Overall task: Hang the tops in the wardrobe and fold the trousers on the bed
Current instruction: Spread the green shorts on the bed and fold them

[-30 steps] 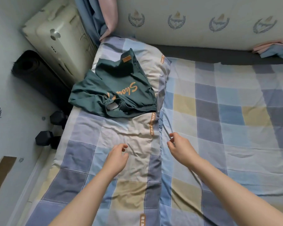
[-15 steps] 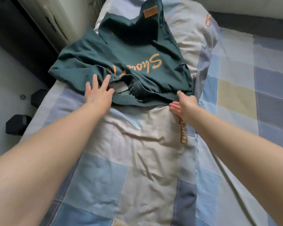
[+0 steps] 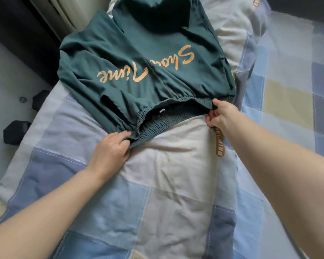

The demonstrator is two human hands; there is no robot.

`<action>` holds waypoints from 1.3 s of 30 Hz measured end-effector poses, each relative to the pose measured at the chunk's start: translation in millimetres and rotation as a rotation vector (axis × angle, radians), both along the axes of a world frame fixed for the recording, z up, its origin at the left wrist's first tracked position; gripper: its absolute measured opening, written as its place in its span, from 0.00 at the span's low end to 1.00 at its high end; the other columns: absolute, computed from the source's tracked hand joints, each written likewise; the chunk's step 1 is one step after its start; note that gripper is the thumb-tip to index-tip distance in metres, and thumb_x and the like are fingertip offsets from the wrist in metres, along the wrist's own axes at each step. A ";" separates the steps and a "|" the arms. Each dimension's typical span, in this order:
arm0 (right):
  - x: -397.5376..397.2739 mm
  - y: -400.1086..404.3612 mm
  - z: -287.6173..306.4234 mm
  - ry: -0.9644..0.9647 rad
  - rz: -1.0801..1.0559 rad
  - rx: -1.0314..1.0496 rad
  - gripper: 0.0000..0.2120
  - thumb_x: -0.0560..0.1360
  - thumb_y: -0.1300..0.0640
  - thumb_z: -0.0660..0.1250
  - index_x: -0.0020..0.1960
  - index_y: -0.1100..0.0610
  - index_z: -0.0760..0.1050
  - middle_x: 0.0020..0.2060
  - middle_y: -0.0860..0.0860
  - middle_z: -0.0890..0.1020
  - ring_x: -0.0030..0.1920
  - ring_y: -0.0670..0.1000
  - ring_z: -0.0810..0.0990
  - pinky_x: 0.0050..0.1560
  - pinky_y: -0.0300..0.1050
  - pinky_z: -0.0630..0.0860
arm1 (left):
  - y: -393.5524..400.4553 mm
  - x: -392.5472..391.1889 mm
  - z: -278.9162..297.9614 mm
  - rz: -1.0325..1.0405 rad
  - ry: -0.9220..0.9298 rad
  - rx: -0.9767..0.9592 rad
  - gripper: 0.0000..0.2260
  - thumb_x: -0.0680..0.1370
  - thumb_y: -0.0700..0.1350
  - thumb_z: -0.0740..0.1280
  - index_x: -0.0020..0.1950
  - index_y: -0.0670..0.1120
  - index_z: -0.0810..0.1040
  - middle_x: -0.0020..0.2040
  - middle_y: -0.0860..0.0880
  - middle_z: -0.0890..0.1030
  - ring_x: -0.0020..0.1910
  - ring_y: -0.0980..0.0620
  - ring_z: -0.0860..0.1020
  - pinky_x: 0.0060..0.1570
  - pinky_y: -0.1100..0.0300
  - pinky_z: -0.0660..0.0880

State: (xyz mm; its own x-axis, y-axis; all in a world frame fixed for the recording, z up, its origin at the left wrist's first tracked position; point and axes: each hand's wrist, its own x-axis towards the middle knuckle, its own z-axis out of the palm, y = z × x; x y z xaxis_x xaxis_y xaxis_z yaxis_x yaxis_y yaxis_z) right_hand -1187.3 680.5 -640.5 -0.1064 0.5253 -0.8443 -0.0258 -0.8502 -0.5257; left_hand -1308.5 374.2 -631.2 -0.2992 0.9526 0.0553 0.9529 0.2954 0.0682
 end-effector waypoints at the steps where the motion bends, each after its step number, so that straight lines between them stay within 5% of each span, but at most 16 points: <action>1: 2.6 -1.4 -1.6 -0.009 -0.005 0.014 0.09 0.76 0.58 0.69 0.54 0.53 0.73 0.34 0.48 0.72 0.33 0.46 0.69 0.35 0.45 0.70 | -5.5 6.8 0.5 0.019 -0.013 0.006 0.09 0.72 0.41 0.65 0.36 0.37 0.79 0.45 0.38 0.83 0.41 0.39 0.82 0.44 0.48 0.79; 7: 22.7 -21.4 2.3 -0.047 -0.021 0.149 0.08 0.75 0.56 0.70 0.48 0.57 0.72 0.36 0.51 0.73 0.31 0.46 0.71 0.32 0.40 0.76 | -15.1 30.1 18.1 0.143 -0.003 0.169 0.07 0.73 0.43 0.69 0.46 0.41 0.77 0.33 0.44 0.77 0.31 0.41 0.77 0.31 0.51 0.73; 11: 50.9 -47.7 8.4 -0.322 0.117 0.338 0.10 0.77 0.51 0.66 0.47 0.57 0.70 0.36 0.52 0.76 0.28 0.50 0.74 0.24 0.39 0.72 | -22.2 42.1 29.1 0.323 -0.118 0.089 0.27 0.68 0.44 0.76 0.66 0.44 0.75 0.32 0.44 0.80 0.29 0.40 0.79 0.29 0.54 0.73; 14: 85.3 -74.6 14.5 -0.340 0.163 0.383 0.09 0.78 0.51 0.63 0.52 0.57 0.70 0.38 0.56 0.78 0.28 0.53 0.76 0.27 0.45 0.75 | -42.3 62.5 34.8 0.196 -0.160 0.072 0.22 0.63 0.39 0.80 0.56 0.44 0.83 0.40 0.46 0.85 0.35 0.43 0.83 0.33 0.54 0.79; 17: 126.3 -102.6 19.5 -0.229 0.102 0.329 0.06 0.79 0.56 0.62 0.54 0.56 0.71 0.51 0.58 0.80 0.44 0.59 0.82 0.48 0.56 0.81 | -67.1 90.5 37.8 0.126 -0.212 -0.067 0.14 0.61 0.37 0.80 0.44 0.43 0.83 0.36 0.46 0.84 0.33 0.43 0.82 0.33 0.53 0.80; 21: 193.1 -151.5 39.5 -0.137 -0.033 0.219 0.12 0.81 0.64 0.59 0.64 0.64 0.69 0.55 0.61 0.78 0.47 0.60 0.81 0.42 0.51 0.79 | -103.5 147.8 56.4 -0.012 -0.219 -0.204 0.18 0.55 0.40 0.82 0.33 0.45 0.73 0.28 0.50 0.75 0.27 0.46 0.77 0.25 0.61 0.73; 23: 228.0 -178.0 53.6 -0.130 -0.068 0.197 0.15 0.81 0.65 0.58 0.66 0.66 0.67 0.56 0.61 0.78 0.48 0.60 0.81 0.44 0.51 0.79 | -127.0 176.1 64.9 0.009 -0.237 -0.231 0.18 0.57 0.41 0.81 0.35 0.45 0.72 0.30 0.50 0.76 0.29 0.46 0.77 0.25 0.60 0.72; 27: 293.9 -219.0 100.3 -0.136 -0.112 0.191 0.14 0.80 0.65 0.60 0.64 0.66 0.68 0.53 0.60 0.78 0.48 0.59 0.80 0.47 0.52 0.78 | -172.9 227.1 94.4 0.140 -0.382 -0.346 0.08 0.74 0.48 0.67 0.48 0.47 0.71 0.45 0.50 0.79 0.48 0.45 0.78 0.43 0.52 0.72; 35: 401.5 -276.9 258.8 -0.279 0.156 0.409 0.03 0.78 0.64 0.62 0.50 0.59 0.72 0.48 0.60 0.81 0.45 0.55 0.80 0.57 0.59 0.77 | -211.8 318.1 244.0 0.420 -0.619 -0.253 0.09 0.73 0.50 0.71 0.51 0.55 0.78 0.45 0.54 0.83 0.47 0.48 0.80 0.43 0.55 0.75; 39: 430.4 -304.8 345.3 -0.428 0.446 0.752 0.05 0.77 0.62 0.65 0.52 0.57 0.75 0.44 0.50 0.83 0.46 0.53 0.82 0.51 0.49 0.76 | -211.8 354.6 317.1 0.429 -0.695 -0.230 0.05 0.75 0.54 0.70 0.49 0.56 0.79 0.45 0.57 0.83 0.47 0.52 0.80 0.48 0.55 0.76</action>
